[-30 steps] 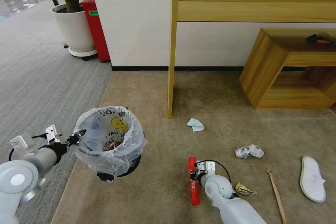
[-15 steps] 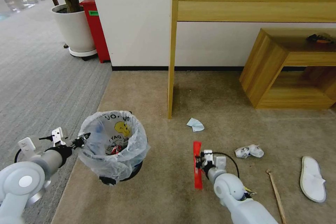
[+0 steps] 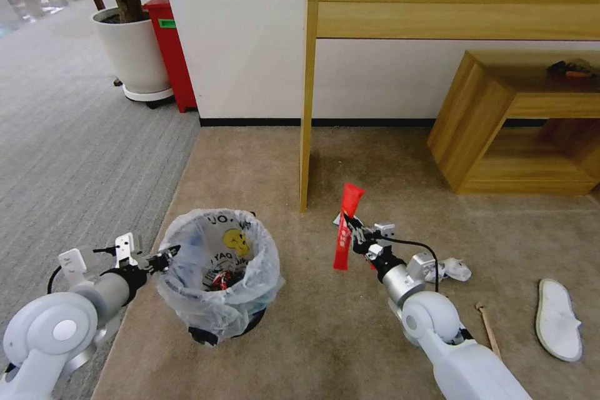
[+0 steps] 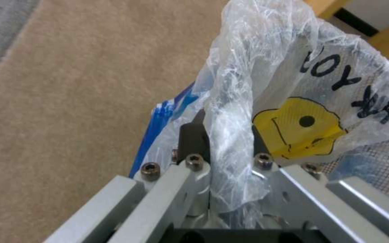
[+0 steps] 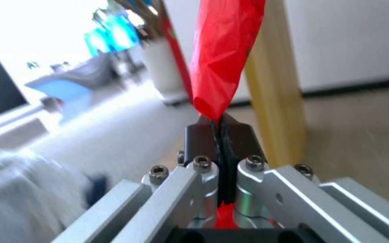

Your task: Pick up the trash bin and place the garbage on the floor into it.

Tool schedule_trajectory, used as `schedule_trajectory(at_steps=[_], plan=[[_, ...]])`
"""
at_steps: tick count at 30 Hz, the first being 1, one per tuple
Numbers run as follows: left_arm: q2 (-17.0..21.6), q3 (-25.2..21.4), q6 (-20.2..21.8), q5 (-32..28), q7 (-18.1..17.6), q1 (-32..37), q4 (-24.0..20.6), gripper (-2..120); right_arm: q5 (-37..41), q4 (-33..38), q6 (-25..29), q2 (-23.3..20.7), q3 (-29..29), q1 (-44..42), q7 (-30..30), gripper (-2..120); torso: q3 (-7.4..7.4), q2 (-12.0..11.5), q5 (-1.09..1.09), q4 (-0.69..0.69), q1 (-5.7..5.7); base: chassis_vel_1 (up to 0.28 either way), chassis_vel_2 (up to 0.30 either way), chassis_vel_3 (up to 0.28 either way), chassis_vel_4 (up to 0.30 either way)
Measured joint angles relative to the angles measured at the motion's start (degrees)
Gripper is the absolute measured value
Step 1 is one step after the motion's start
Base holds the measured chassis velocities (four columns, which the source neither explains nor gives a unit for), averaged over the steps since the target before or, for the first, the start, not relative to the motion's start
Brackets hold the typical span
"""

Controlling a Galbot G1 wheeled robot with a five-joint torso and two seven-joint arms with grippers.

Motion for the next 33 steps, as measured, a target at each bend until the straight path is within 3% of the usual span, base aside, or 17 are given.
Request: schedule_trajectory(at_steps=[7, 14, 23, 33], plan=[[0.6, 2.9, 0.0, -0.6, 0.4, -0.5, -0.2, 3, 4.6, 3.0, 4.6, -0.5, -0.1, 1.3, -5.7, 0, 0.0, 0.0, -0.01, 0.0, 0.0, 0.0, 0.0, 0.0, 0.0], [0.7, 9.3, 0.0, 0.9, 0.7, -2.0, 0.0, 3, 7.1, 4.6, 9.1, -0.9, -1.0, 4.1, -12.3, 0, 0.0, 0.0, -0.01, 0.0, 0.0, 0.0, 0.0, 0.0, 0.0], [0.7, 11.1, 0.0, 0.6, 1.3, -3.5, -0.5, 3, 7.7, 3.6, 12.2, -0.8, -2.8, 5.8, -19.4, 0, 0.0, 0.0, 0.0, 0.0, 0.0, 0.0, 0.0, 0.0, 0.0], [-0.1, 12.0, 0.0, 0.0, 1.6, -4.5, -0.1, 3, 6.5, 1.2, 13.6, 0.9, -7.0, 8.1, -21.9, 0, 0.0, 0.0, -0.01, 0.0, 0.0, 0.0, 0.0, 0.0, 0.0]])
